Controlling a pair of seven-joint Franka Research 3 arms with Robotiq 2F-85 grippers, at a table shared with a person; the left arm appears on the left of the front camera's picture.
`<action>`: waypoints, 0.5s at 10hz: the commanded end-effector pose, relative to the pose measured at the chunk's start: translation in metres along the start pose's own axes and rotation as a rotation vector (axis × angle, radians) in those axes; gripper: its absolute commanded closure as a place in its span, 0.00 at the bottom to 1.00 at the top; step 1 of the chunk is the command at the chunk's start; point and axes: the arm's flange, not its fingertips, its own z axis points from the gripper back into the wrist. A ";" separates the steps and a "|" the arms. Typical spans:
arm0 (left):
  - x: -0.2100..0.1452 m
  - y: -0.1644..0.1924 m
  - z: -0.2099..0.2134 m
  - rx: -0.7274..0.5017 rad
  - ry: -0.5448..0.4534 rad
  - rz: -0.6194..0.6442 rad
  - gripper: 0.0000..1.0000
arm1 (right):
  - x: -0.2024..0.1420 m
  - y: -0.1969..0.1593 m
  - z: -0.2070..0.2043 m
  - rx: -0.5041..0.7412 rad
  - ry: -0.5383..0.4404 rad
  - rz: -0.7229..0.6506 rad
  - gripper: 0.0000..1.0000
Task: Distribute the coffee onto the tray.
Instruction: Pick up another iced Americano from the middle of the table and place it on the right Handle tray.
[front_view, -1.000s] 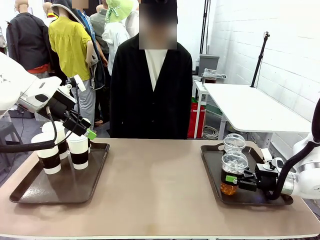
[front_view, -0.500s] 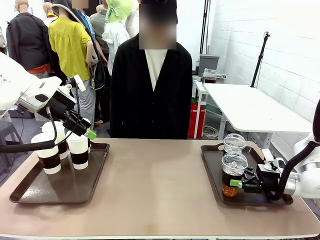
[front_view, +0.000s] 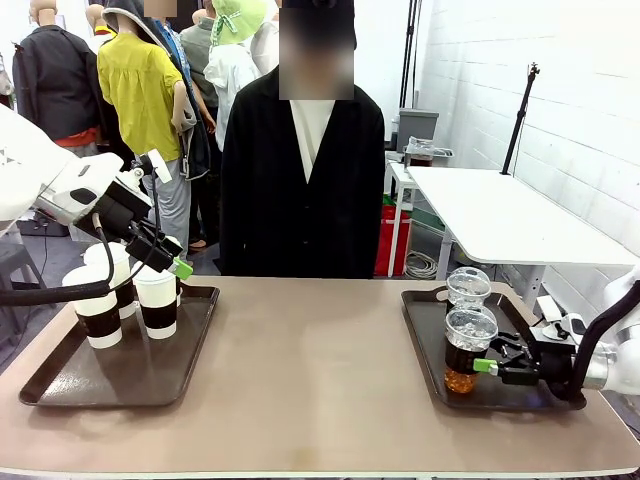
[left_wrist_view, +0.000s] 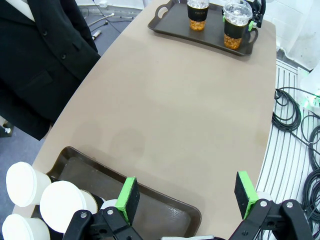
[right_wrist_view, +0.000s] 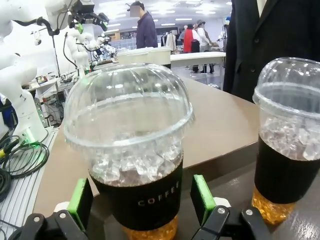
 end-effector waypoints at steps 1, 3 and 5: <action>-0.002 0.002 -0.001 -0.017 -0.023 -0.014 0.00 | 0.002 0.008 0.009 -0.005 0.028 -0.029 0.00; -0.002 0.002 -0.001 -0.017 -0.023 -0.014 0.00 | 0.004 0.011 0.019 -0.025 0.042 -0.035 0.00; -0.002 0.002 -0.001 -0.017 -0.023 -0.014 0.00 | 0.005 0.012 0.017 -0.039 0.060 -0.032 0.00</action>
